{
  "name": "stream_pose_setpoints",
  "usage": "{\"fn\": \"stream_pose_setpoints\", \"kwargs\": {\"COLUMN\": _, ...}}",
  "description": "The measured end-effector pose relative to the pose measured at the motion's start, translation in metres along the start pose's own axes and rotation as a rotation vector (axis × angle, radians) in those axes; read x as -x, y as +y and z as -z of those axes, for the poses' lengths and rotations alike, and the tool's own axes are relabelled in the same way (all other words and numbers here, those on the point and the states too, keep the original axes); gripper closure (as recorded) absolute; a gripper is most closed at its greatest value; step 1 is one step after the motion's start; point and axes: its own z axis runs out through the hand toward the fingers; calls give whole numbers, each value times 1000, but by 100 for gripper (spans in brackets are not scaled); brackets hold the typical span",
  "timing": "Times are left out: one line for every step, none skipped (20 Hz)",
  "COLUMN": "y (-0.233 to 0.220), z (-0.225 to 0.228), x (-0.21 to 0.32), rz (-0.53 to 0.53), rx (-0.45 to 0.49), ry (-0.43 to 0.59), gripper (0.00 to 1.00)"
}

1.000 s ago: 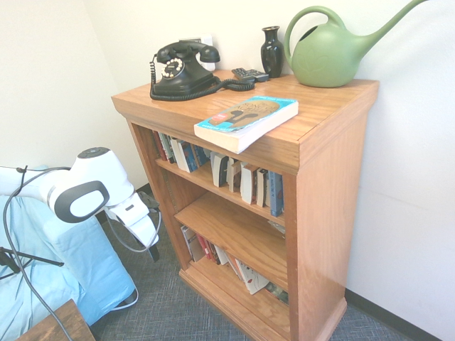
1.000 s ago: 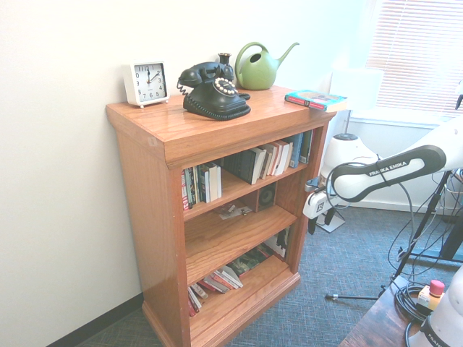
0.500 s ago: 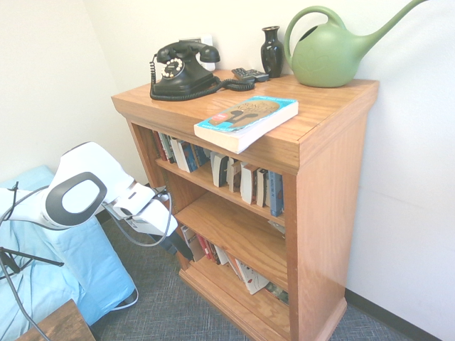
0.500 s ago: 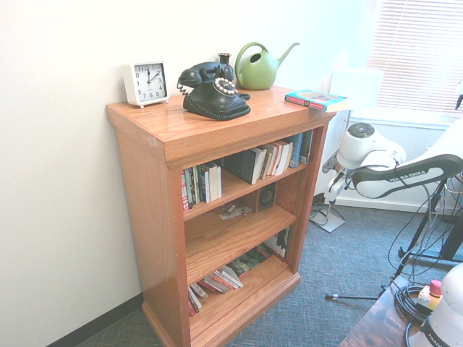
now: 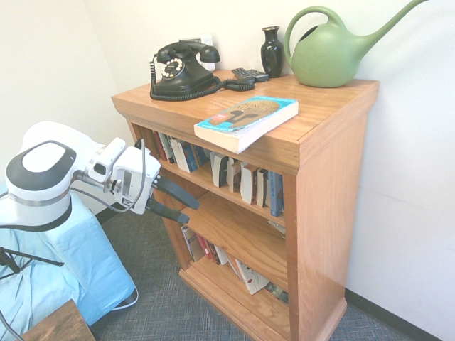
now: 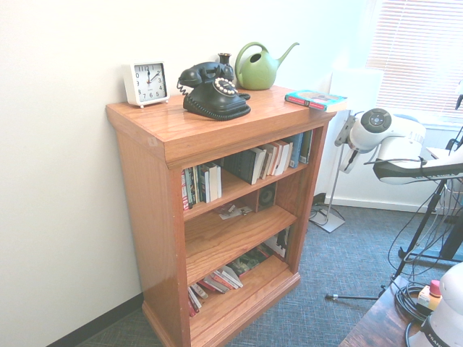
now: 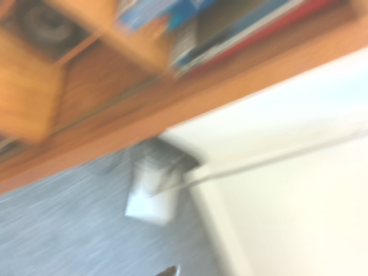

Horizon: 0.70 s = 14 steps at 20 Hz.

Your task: Organize the shelf

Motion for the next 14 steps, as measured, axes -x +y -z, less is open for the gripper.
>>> {"fn": "stream_pose_setpoints", "kwargs": {"y": -2, "z": 6, "x": -6, "rz": 15, "rx": 2, "ry": 37, "gripper": 0}}
{"fn": "stream_pose_setpoints", "kwargs": {"y": -3, "z": 12, "x": -12, "rz": 26, "rx": 5, "ry": 72, "gripper": 0}}
{"fn": "stream_pose_setpoints", "kwargs": {"y": -4, "z": 17, "x": -17, "rz": 36, "rx": 7, "ry": 102, "gripper": 0}}
{"fn": "stream_pose_setpoints", "kwargs": {"y": -5, "z": 21, "x": -22, "rz": 45, "rx": 12, "ry": 127, "gripper": 0}}
{"fn": "stream_pose_setpoints", "kwargs": {"y": -4, "z": 24, "x": -26, "rz": 52, "rx": 21, "ry": 147, "gripper": 0}}
{"fn": "stream_pose_setpoints", "kwargs": {"y": -2, "z": 26, "x": -31, "rz": 59, "rx": 31, "ry": 163, "gripper": 0}}
{"fn": "stream_pose_setpoints", "kwargs": {"y": -1, "z": 27, "x": -35, "rz": 66, "rx": 43, "ry": 176, "gripper": 0}}
{"fn": "stream_pose_setpoints", "kwargs": {"y": 1, "z": 28, "x": -39, "rz": 74, "rx": 58, "ry": 190, "gripper": 0}}
{"fn": "stream_pose_setpoints", "kwargs": {"y": 3, "z": 28, "x": -43, "rz": 83, "rx": 72, "ry": 202, "gripper": 0}}
{"fn": "stream_pose_setpoints", "kwargs": {"y": 3, "z": 29, "x": -47, "rz": 94, "rx": 81, "ry": 217, "gripper": 0}}
{"fn": "stream_pose_setpoints", "kwargs": {"y": 2, "z": 29, "x": -50, "rz": 106, "rx": 84, "ry": 230, "gripper": 0}}
{"fn": "stream_pose_setpoints", "kwargs": {"y": 0, "z": 28, "x": -53, "rz": 118, "rx": 86, "ry": 240, "gripper": 0}}
{"fn": "stream_pose_setpoints", "kwargs": {"y": -3, "z": 27, "x": -56, "rz": 132, "rx": 87, "ry": 250, "gripper": 0}}
{"fn": "stream_pose_setpoints", "kwargs": {"y": -7, "z": 25, "x": -58, "rz": 146, "rx": 86, "ry": 261, "gripper": 0}}
